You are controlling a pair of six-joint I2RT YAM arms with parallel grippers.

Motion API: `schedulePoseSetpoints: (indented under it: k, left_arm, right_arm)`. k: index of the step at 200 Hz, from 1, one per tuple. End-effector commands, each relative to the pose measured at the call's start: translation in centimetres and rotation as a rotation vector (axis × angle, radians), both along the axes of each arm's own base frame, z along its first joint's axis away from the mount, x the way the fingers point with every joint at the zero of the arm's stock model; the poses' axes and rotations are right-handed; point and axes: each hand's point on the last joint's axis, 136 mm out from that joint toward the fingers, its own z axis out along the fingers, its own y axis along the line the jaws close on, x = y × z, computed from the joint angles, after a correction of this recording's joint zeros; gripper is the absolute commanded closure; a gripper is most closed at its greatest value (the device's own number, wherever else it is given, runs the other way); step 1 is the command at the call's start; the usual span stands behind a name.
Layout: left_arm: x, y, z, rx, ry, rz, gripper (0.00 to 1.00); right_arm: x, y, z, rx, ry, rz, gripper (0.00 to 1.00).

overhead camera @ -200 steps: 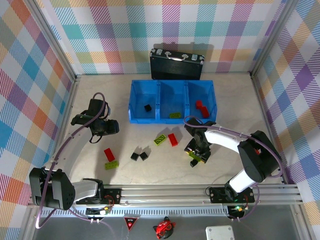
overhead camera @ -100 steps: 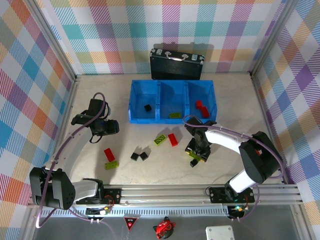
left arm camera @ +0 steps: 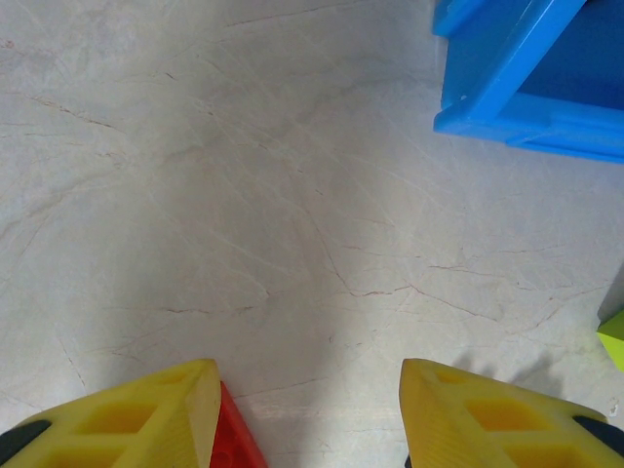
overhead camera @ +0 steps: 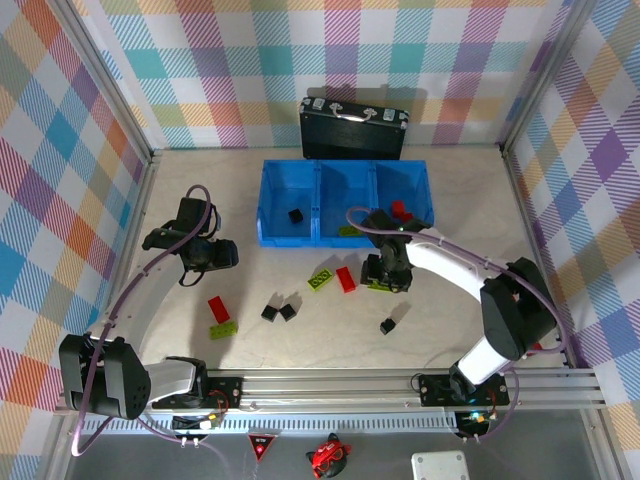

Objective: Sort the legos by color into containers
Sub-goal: Pick up the lego from the bottom-center of the table, then place the lego in the container.

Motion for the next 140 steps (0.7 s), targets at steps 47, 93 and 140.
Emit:
schedulePoseSetpoints:
  k: [47, 93, 140]
  left_arm:
    - [0.0, 0.6, 0.3, 0.014, -0.016, 0.003, 0.48]
    - [0.0, 0.7, 0.5, 0.017, -0.022, 0.005, 0.48]
    - [-0.1, 0.8, 0.5, 0.02, -0.022, 0.006, 0.48]
  right_arm:
    - [4.3, 3.2, 3.2, 0.002, -0.066, 0.141, 0.38]
    - [8.5, 5.6, 4.7, 0.001, -0.134, 0.158, 0.37]
    - [11.9, 7.5, 4.4, -0.004, -0.173, 0.149, 0.37]
